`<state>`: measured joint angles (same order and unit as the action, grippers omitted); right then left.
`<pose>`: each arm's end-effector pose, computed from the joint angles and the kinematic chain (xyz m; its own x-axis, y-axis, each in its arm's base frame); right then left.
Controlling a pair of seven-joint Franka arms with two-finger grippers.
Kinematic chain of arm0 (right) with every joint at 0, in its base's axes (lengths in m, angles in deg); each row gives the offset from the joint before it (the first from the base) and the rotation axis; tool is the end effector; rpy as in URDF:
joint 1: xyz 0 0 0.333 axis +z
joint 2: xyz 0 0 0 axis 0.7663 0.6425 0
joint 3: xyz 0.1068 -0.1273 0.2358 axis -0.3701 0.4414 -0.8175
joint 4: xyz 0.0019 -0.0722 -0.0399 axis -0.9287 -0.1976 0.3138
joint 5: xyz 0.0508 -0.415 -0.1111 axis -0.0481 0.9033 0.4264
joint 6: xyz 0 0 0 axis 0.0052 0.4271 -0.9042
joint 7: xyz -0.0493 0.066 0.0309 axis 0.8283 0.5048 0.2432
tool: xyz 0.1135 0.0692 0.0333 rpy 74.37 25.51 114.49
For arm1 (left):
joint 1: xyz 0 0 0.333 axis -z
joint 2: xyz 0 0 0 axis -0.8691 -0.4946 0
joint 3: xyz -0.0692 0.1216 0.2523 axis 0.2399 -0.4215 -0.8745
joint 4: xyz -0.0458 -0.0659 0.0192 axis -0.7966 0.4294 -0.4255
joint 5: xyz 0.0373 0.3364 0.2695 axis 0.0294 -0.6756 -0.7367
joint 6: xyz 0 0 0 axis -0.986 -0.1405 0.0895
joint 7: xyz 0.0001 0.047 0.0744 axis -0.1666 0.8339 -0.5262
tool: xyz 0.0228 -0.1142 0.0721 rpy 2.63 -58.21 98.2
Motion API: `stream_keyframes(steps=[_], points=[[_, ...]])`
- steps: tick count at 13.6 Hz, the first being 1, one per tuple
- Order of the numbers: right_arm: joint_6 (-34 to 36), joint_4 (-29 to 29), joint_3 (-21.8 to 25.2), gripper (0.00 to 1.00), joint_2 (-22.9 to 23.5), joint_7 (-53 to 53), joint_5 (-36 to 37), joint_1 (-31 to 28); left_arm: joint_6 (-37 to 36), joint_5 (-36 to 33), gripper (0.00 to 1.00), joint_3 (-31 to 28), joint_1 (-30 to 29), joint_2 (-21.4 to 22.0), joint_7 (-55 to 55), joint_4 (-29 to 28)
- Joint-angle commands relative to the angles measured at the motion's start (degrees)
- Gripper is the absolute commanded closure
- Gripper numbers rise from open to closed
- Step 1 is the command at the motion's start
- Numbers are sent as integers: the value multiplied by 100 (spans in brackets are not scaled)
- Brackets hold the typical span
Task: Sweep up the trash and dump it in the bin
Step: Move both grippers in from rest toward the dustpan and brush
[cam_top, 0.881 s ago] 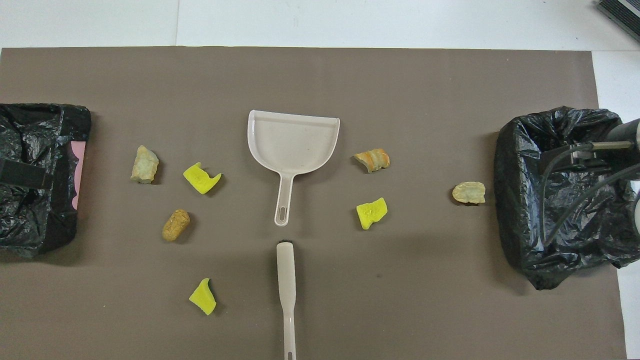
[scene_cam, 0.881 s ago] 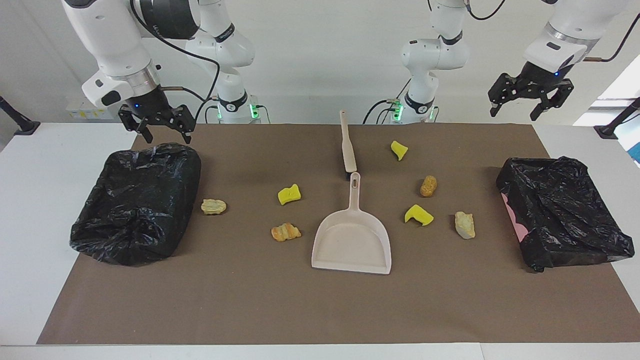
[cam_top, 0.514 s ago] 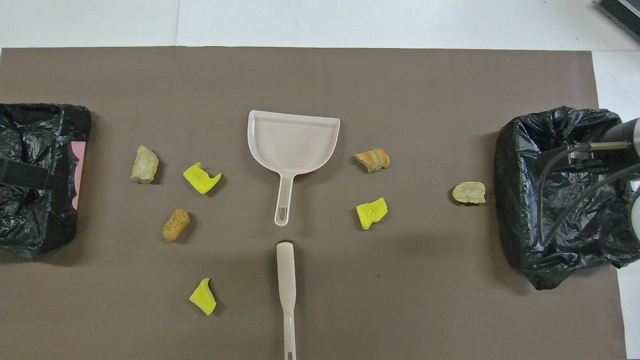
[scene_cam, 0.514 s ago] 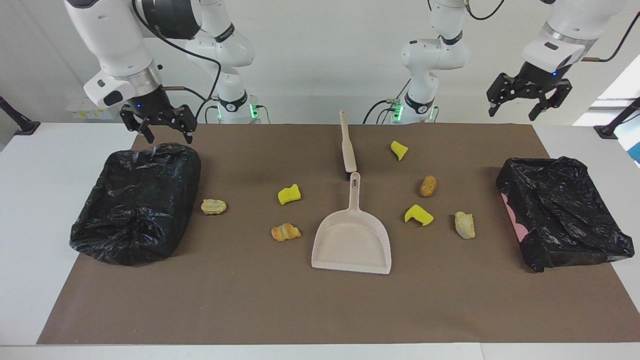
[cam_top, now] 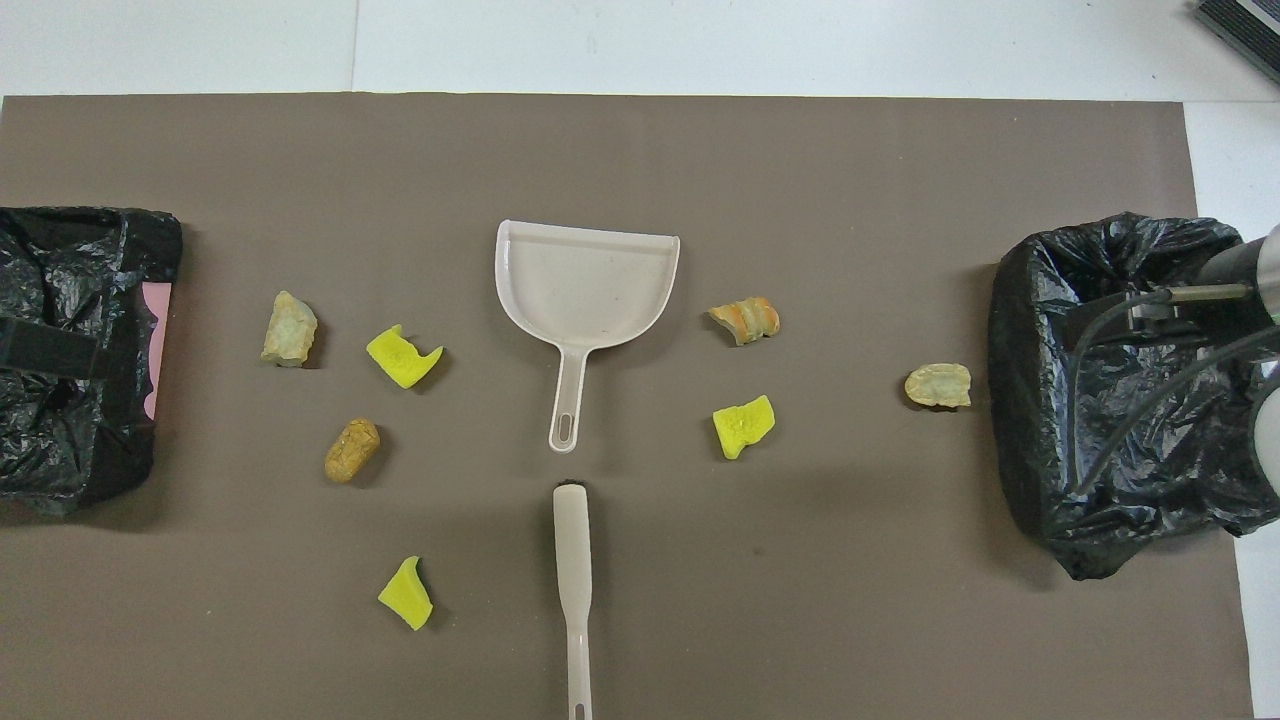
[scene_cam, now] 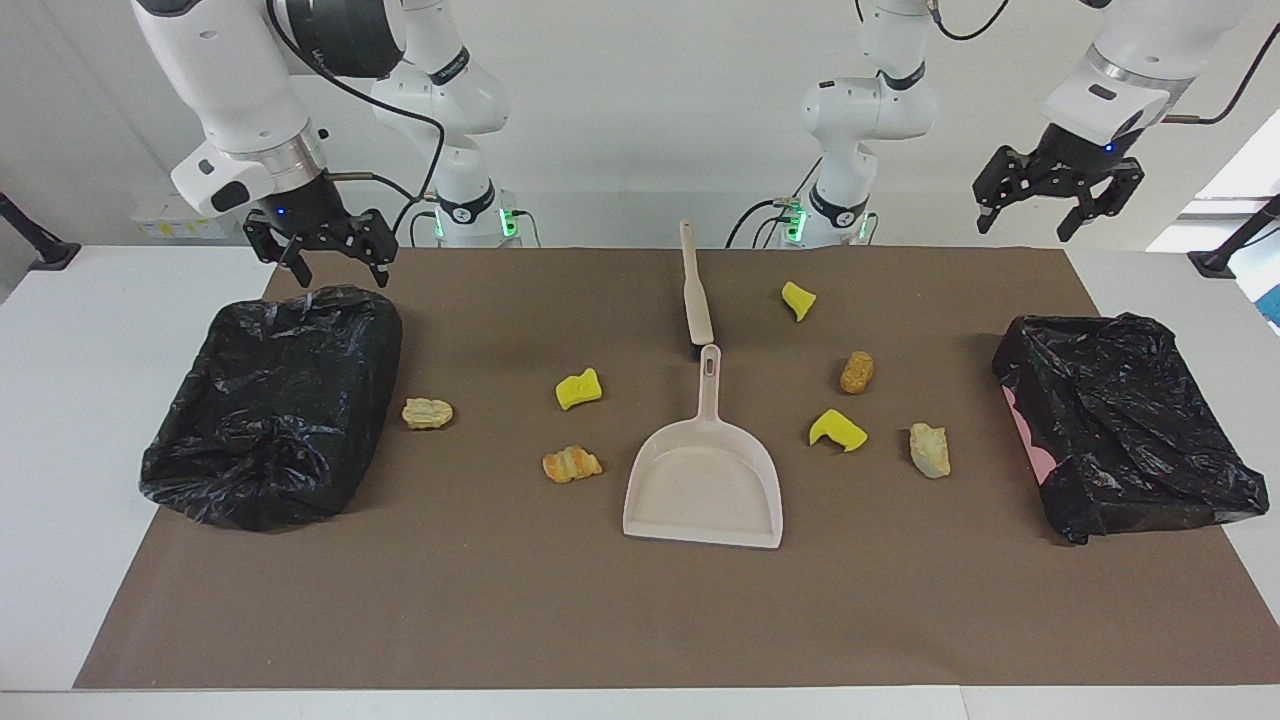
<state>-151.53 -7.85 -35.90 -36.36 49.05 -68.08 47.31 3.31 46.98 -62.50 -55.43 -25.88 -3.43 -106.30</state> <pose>0.5929 0.0022 0.5481 0.9997 -0.0225 0.0015 -0.0225 -0.9997 0.0014 0.5647 -0.0377 0.6259 0.9794 -0.2017 0.0069 -0.2017 -0.9794 0.0068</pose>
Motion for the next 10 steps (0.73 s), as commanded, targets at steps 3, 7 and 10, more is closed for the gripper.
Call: stream_keyframes(steps=[3, 7, 10], points=[[30, 17, -27, 0, -13, -33, -108, -63, -90, 14, 0, 21, -53, 29, 11, 53], [135, -1, 25, 0, -30, -41, -37, -72, -38, 67, 0, 100, 35, 152, -7, -130], [205, -18, 25, 0, -48, -41, -37, -72, 146, 163, 0, 100, 297, 345, 2, -437]])
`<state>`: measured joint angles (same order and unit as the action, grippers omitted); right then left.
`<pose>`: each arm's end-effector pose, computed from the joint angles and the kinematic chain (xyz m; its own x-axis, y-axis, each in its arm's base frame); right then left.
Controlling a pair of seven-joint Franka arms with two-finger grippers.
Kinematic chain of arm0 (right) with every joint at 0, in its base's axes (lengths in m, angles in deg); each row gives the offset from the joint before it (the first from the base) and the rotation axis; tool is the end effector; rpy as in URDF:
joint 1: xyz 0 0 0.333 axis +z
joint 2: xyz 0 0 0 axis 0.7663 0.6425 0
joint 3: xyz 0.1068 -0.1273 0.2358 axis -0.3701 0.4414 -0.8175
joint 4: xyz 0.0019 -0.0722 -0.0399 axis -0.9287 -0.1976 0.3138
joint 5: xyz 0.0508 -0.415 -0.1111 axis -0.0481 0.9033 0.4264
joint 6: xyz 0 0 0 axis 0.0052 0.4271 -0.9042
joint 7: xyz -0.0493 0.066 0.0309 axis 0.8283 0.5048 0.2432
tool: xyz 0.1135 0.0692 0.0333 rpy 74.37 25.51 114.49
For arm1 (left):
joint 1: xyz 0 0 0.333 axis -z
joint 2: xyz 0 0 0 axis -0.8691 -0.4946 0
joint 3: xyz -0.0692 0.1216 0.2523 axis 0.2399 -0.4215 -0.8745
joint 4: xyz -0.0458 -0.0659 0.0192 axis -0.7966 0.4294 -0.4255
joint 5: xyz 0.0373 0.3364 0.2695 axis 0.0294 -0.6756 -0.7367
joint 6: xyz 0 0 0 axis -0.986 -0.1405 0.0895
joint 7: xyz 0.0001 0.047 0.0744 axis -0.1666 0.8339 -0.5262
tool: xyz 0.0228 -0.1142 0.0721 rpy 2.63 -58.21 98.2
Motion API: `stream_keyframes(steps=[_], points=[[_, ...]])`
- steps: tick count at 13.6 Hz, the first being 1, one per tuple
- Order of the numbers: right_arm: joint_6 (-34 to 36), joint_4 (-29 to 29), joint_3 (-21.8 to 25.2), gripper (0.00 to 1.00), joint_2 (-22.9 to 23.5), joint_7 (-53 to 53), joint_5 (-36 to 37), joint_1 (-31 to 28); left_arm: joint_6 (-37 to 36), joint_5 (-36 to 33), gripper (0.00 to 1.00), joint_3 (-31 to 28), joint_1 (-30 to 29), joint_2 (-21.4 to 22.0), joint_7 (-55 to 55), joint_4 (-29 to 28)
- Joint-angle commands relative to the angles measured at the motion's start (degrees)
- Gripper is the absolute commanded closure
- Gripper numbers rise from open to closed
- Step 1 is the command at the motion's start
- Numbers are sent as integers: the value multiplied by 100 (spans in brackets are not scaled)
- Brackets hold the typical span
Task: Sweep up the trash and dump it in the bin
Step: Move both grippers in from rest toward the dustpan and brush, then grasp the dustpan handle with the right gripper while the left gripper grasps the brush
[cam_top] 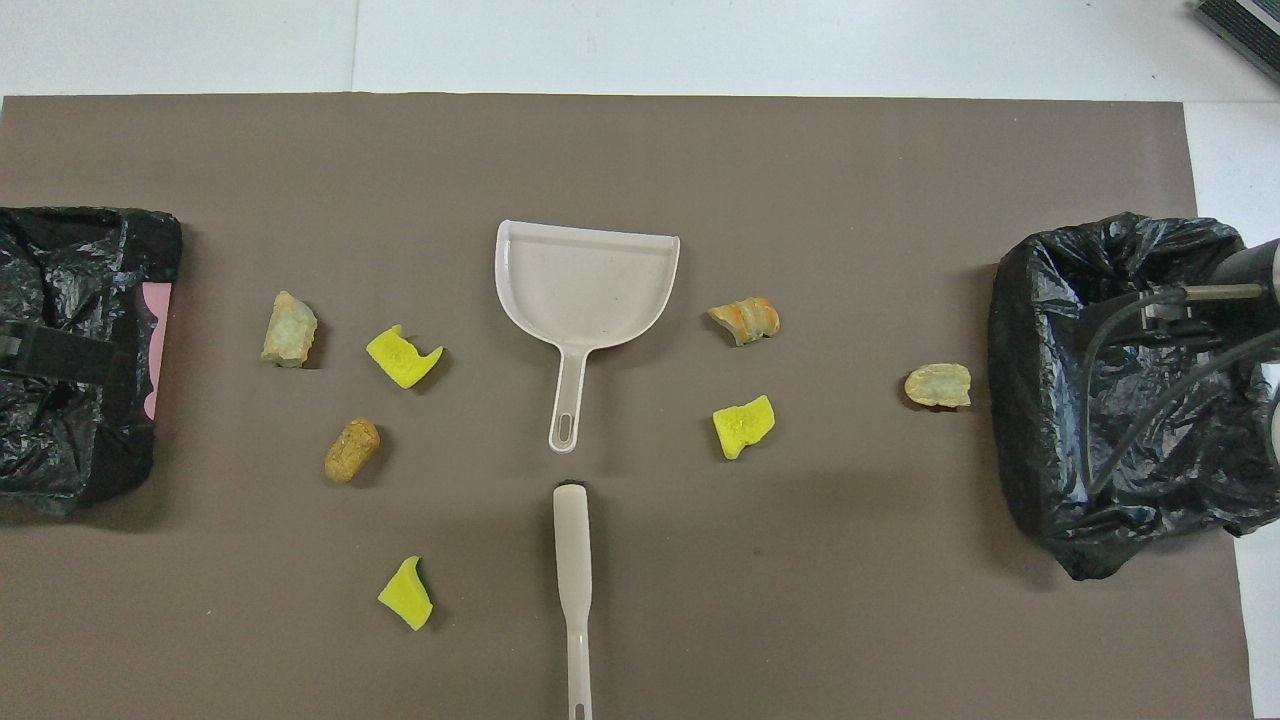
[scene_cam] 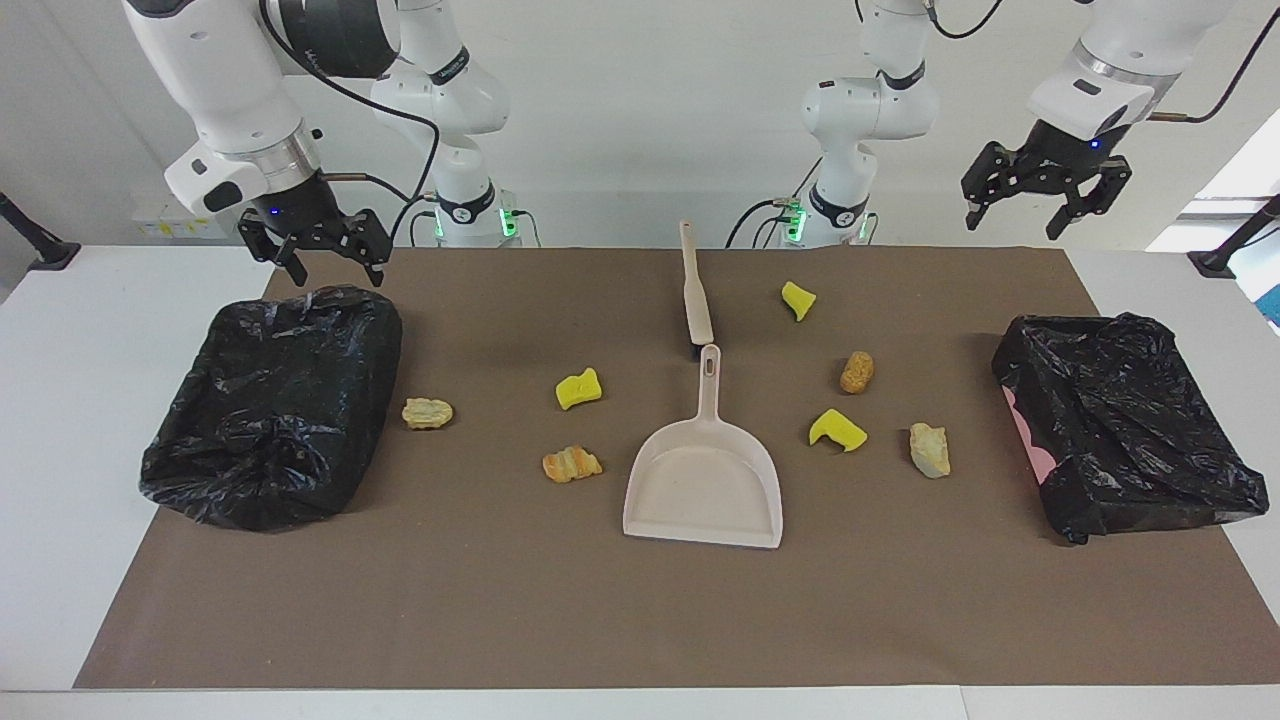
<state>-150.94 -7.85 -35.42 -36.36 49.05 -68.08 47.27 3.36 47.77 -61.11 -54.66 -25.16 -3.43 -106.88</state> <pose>0.5915 -0.0033 0.5472 0.9995 -0.0315 -0.0088 -0.0315 -0.9995 0.0015 0.5591 -0.0609 0.6280 0.9707 -0.2400 0.0119 -0.2402 -0.9705 0.0185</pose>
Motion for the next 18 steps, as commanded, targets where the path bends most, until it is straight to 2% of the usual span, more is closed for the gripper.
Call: stream_keyframes(steps=[1, 4, 8, 9, 14, 15, 18], points=[[260, -9, -22, 0, -57, -76, -29, -67, 264, 155, 0, -38, 291, 370, 2, -546], [551, -18, -22, 0, -83, -94, -134, -67, 554, 261, 0, -38, 774, 712, 80, -1231], [559, 122, -83, 0, 22, -24, -143, 12, 1151, 261, 0, -38, 1485, 1117, 966, -2224], [543, 244, -109, 0, 179, 2, -135, 38, 1292, 261, 0, -38, 1714, 1187, 1238, -2478], [148, 509, -882, 0, 821, 1029, -82, 47, 2047, 261, 0, -29, 2558, 1408, 2145, -3499], [69, 518, -1031, 0, 935, 1187, -56, 134, 2153, 270, 0, -29, 2664, 1417, 2233, -3640], [-335, 544, -1041, 0, 1260, 1653, -3, 686, 2365, 279, 0, -12, 3042, 1531, 2514, -4079]])
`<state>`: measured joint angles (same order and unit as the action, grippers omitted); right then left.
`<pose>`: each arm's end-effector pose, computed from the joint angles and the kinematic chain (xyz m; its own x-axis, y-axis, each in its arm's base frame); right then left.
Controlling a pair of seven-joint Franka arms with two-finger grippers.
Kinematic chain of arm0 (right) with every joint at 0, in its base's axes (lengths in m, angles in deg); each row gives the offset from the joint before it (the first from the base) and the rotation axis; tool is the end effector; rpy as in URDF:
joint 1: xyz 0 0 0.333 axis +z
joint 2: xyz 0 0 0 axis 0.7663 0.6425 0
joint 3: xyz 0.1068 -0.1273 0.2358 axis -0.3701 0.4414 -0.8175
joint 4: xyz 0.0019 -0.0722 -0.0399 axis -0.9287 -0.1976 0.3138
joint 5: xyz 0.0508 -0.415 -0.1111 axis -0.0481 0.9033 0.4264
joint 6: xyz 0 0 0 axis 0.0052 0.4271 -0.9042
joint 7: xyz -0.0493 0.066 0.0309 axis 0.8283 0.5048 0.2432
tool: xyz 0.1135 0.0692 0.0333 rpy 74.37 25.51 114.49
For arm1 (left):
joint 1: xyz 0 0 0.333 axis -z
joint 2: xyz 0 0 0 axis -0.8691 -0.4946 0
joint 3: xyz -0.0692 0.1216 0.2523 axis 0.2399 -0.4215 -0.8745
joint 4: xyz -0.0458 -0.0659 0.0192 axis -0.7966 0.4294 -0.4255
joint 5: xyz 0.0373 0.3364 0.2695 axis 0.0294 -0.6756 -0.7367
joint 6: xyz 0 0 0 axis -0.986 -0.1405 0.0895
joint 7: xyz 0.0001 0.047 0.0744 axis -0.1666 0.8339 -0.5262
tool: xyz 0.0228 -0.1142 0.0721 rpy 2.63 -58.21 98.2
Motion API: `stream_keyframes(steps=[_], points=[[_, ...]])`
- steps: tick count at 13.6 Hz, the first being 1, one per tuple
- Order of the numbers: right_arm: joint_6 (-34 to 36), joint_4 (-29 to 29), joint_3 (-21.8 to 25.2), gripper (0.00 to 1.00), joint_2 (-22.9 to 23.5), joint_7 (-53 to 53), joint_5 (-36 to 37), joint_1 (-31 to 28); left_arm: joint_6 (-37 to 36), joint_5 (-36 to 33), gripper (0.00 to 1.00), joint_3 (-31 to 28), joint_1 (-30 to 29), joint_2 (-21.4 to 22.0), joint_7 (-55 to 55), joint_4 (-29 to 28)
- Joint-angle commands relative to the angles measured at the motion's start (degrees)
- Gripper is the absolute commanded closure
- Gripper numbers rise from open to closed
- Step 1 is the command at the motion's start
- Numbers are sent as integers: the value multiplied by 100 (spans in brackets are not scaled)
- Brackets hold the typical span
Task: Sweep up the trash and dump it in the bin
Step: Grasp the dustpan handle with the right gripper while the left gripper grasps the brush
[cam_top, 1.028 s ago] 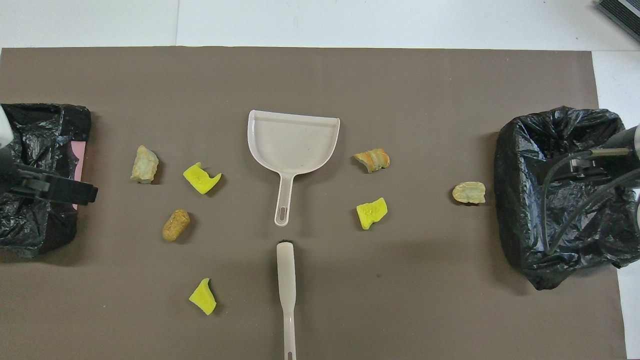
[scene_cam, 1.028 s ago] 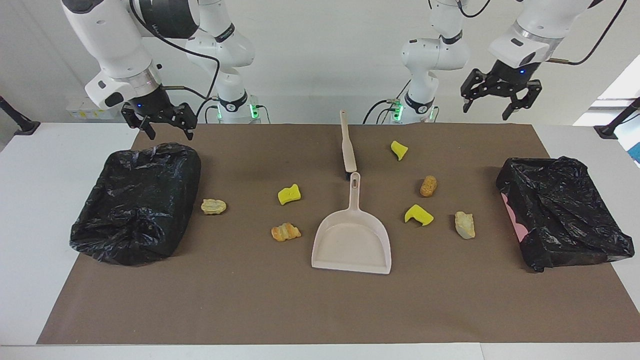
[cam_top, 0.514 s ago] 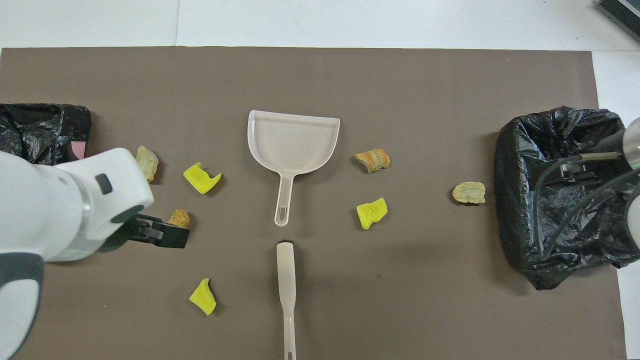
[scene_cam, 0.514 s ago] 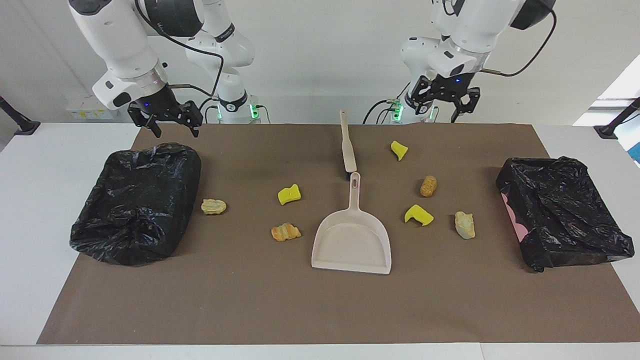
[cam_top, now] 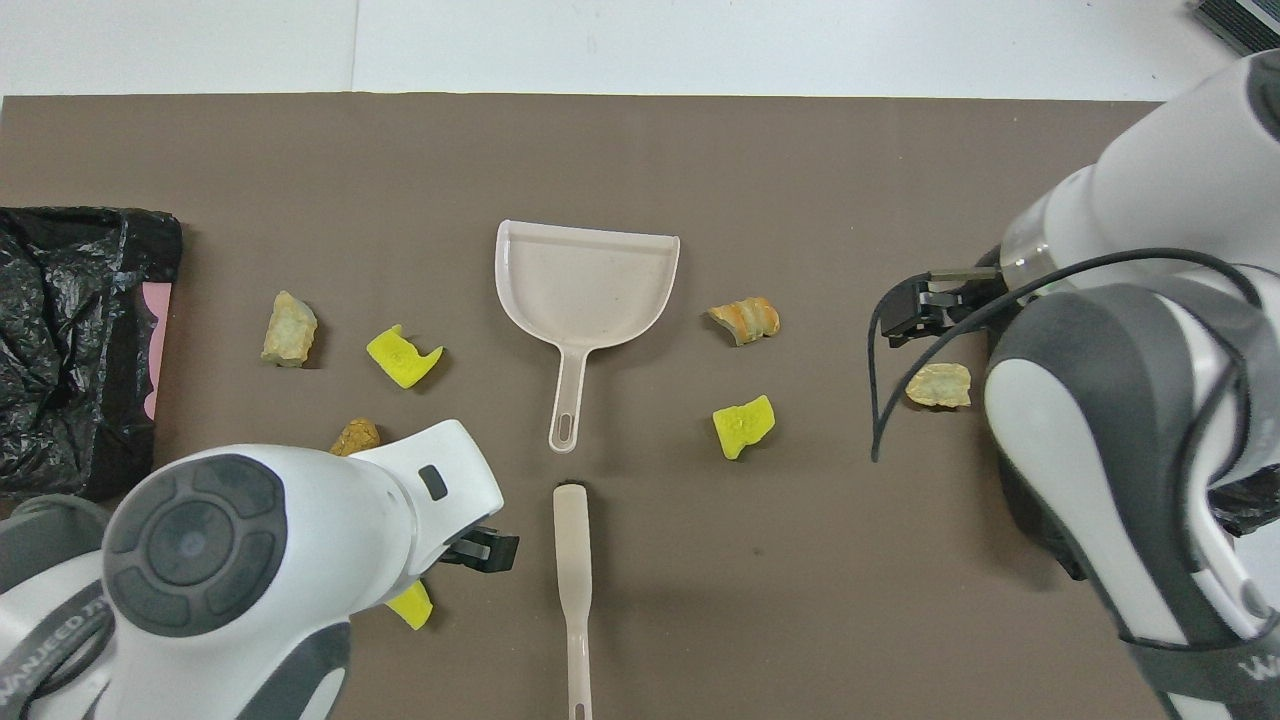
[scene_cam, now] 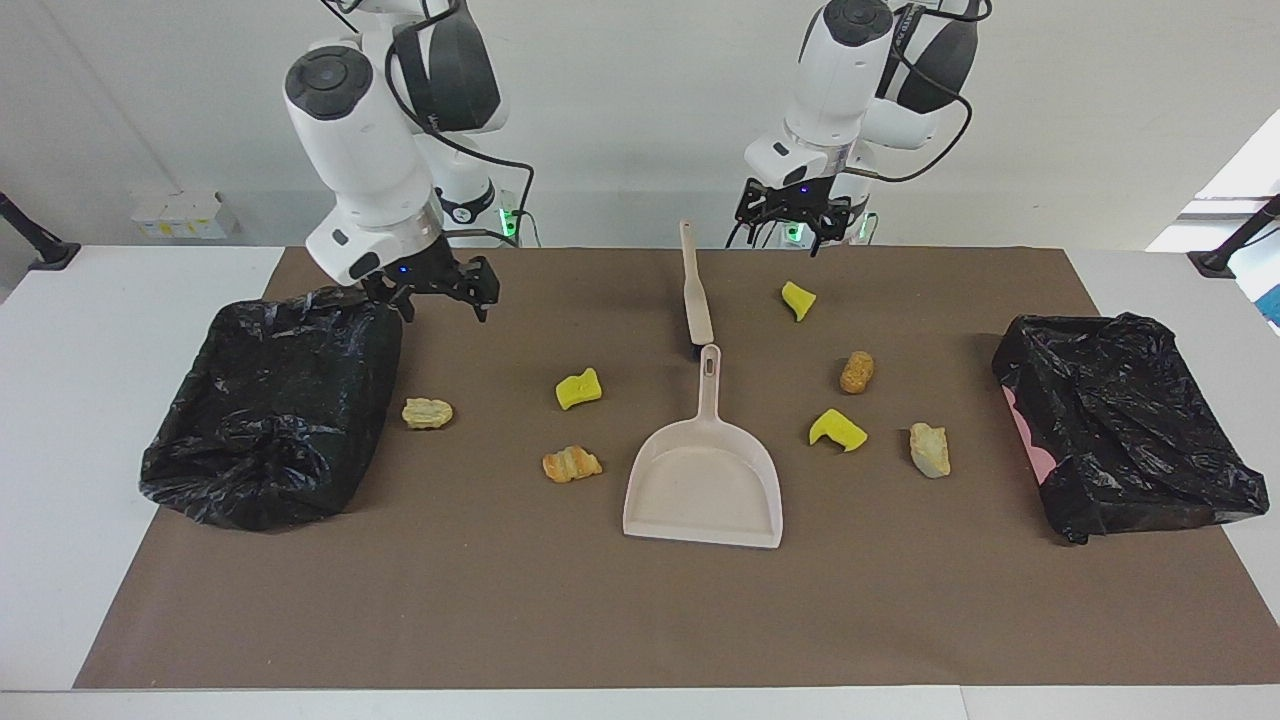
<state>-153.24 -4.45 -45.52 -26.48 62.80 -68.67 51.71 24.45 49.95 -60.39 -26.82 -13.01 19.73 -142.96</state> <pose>0.6154 0.1507 0.4773 0.9961 -0.0191 -0.0865 -0.0210 -0.9996 -0.0205 0.4192 -0.2959 0.4524 0.9482 -0.3133 -0.0529 -0.3116 -0.9494 0.0390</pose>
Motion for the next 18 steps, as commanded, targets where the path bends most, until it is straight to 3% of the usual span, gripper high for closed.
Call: stream_keyframes(steps=[1, 6, 10, 15, 18], points=[[-272, 222, -23, 0, 430, 628, 57, 479, 369, 112, 0, -84, 477, 316, 382, -647], [-844, 555, -32, 0, 1116, 1895, 48, 1201, 967, 333, 0, -84, 1154, 308, 1068, -1333], [-1406, 748, -32, 0, 1591, 2301, -5, 1667, 2117, 333, 0, -84, 2085, 237, 1876, -2290], [-1557, 1714, 21, 0, 2663, 3100, 83, 2327, 2594, 333, 0, -84, 2447, -176, 2282, -2485], [-1767, 1795, 21, 0, 2980, 3338, 250, 2626, 2612, 333, 4, -84, 2456, -194, 2457, -2538]])
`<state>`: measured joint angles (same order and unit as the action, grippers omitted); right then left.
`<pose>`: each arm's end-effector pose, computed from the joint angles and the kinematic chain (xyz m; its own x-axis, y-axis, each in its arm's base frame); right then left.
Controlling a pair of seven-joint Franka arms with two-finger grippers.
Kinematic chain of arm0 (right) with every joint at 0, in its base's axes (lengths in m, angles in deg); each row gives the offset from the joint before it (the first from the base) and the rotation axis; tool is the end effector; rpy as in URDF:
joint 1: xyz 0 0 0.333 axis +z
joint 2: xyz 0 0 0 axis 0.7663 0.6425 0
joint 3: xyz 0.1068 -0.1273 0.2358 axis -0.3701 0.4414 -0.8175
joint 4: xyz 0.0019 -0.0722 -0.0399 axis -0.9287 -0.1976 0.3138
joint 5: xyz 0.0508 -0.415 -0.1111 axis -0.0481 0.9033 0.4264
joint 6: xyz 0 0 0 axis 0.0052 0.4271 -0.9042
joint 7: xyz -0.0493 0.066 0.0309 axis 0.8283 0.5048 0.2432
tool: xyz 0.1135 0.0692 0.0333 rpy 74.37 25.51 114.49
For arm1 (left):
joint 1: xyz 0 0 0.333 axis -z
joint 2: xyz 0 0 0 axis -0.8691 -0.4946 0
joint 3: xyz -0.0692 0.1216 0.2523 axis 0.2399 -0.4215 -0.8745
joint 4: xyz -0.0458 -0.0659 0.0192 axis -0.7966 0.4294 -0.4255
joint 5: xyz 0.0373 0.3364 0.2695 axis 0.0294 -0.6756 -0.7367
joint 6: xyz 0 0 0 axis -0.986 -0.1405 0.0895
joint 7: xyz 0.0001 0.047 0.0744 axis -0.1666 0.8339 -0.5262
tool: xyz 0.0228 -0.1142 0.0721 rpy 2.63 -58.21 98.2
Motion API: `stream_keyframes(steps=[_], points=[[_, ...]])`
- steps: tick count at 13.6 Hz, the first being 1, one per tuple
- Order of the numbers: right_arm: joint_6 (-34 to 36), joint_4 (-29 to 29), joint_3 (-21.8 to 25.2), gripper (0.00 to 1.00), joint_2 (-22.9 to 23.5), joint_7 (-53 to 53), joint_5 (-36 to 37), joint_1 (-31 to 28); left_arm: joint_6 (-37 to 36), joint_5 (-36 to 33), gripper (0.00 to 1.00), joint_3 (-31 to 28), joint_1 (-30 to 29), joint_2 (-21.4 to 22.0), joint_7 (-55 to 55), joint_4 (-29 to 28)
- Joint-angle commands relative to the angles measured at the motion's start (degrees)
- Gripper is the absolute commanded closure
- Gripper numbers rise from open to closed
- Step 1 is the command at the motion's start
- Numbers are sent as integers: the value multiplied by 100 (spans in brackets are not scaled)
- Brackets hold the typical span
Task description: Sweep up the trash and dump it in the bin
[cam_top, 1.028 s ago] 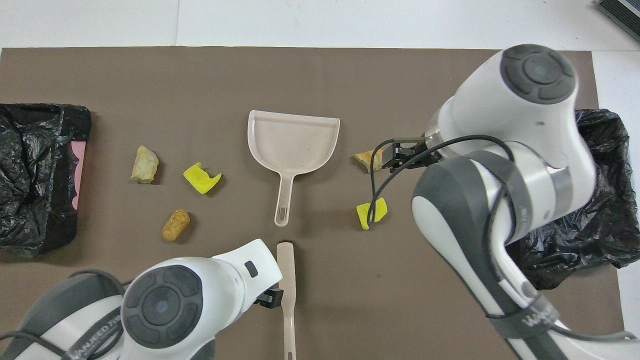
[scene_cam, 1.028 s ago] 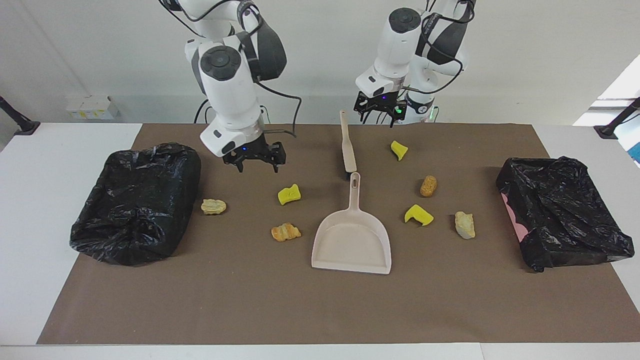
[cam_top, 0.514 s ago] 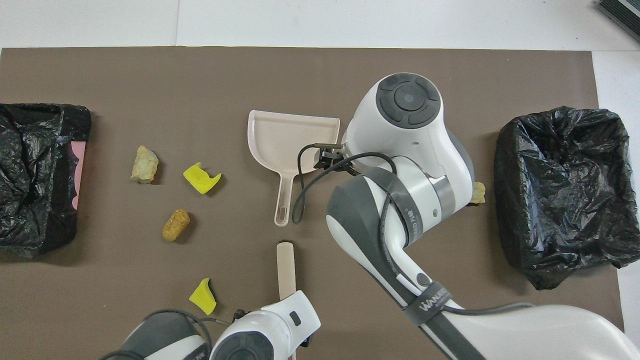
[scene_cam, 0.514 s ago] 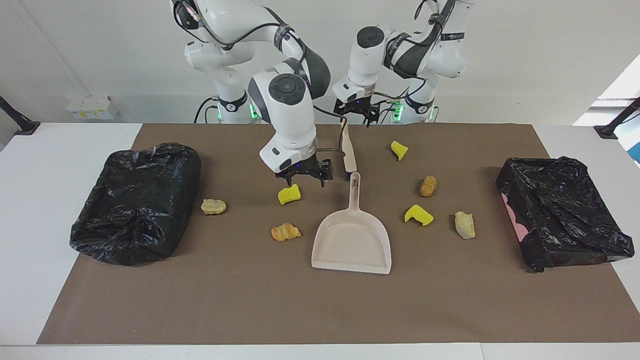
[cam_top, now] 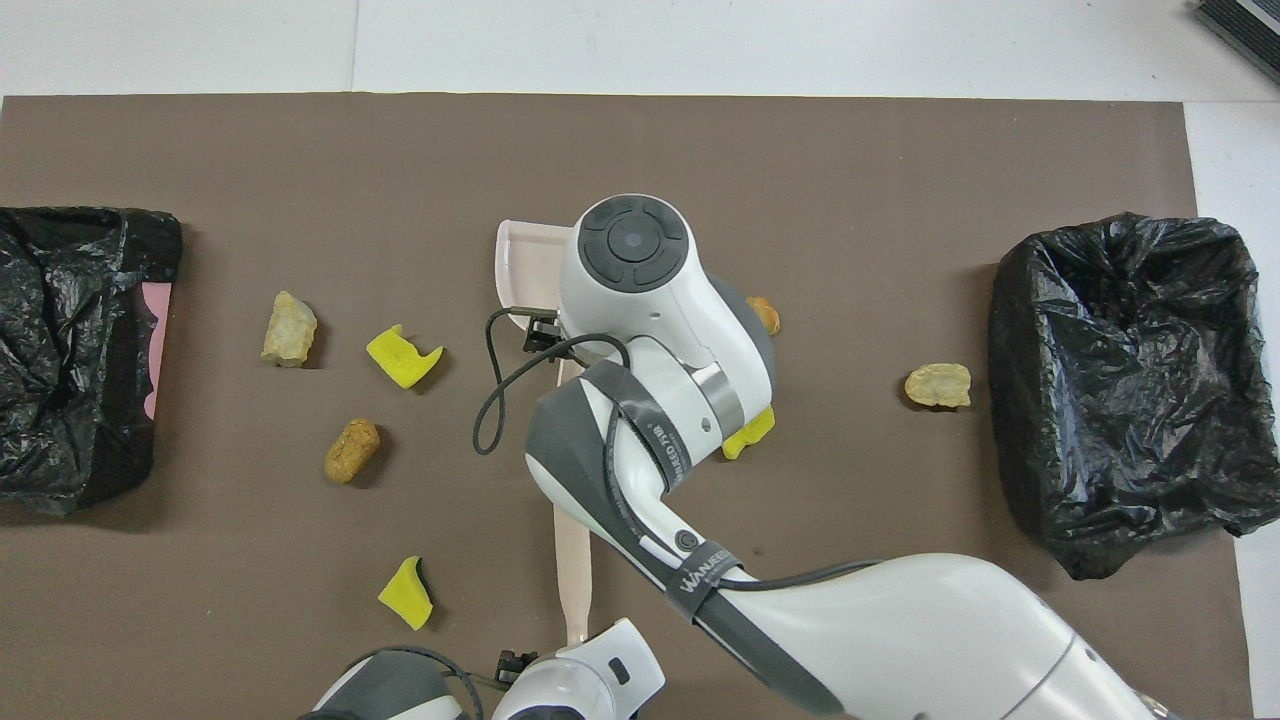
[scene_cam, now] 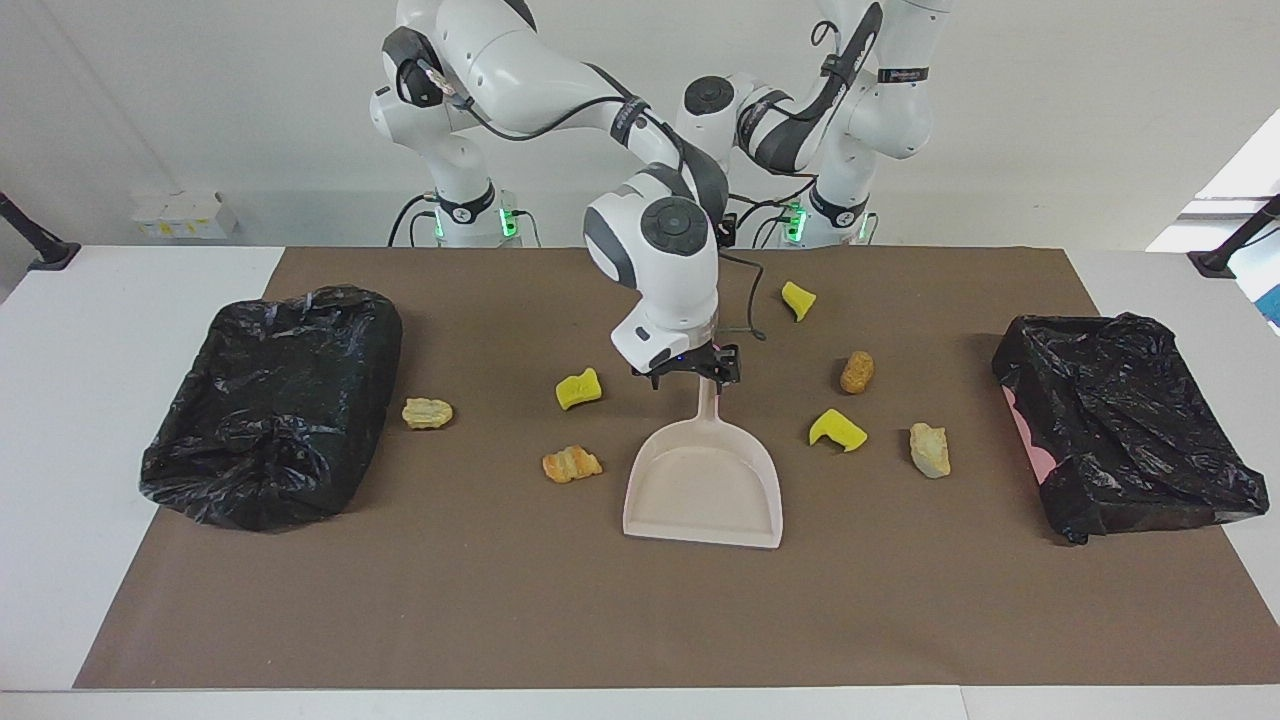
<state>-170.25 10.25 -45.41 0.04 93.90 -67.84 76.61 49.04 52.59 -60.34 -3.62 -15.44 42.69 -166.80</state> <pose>0.5991 0.4497 0.3175 0.9842 -0.1615 -0.0727 -0.1681 -0.9810 -0.0970 0.2412 -0.3910 0.2633 0.9585 -0.2664 -0.1015 -0.2666 -0.9637 0.0126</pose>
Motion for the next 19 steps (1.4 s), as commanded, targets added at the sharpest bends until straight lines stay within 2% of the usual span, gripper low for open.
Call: stream_keyframes(steps=[1, 2, 3, 4, 5, 6, 7, 8, 9, 14, 19], points=[[-84, 308, 10, 0, 372, 237, 263, 232, 153, 69, 9, -89, 136, 49, 171, -180], [-128, 247, -17, 5, 373, 246, 316, 242, 162, 69, 16, -89, 127, 49, 180, -181], [-137, 177, -25, 15, 364, 246, 343, 259, 162, 69, 26, -89, 127, 49, 232, -172], [-146, 133, -34, 25, 355, 246, 369, 285, 153, 77, 43, -89, 127, 49, 285, -172], [-146, 132, -34, 31, 346, 238, 369, 286, 127, 77, 72, -89, 127, 49, 346, -172], [-137, 123, -26, 49, 338, 238, 387, 277, 109, 77, 89, -89, 127, 49, 355, -163], [-129, 132, -34, 71, 329, 238, 413, 277, 100, 77, 100, -89, 127, 49, 355, -163], [-120, 132, -34, 92, 329, 238, 404, 277, 83, 77, 100, -107, 127, 49, 338, -163], [-120, 132, -34, 100, 329, 229, 413, 259, 57, 77, 100, -107, 127, 49, 303, -146], [82, 141, -17, 100, 145, 80, 405, 111, -407, 69, 100, -142, 40, 14, 259, 100], [276, 54, -17, 100, -189, -1419, 404, -136, -1348, -28, 100, -168, -723, 163, -205, 653]])
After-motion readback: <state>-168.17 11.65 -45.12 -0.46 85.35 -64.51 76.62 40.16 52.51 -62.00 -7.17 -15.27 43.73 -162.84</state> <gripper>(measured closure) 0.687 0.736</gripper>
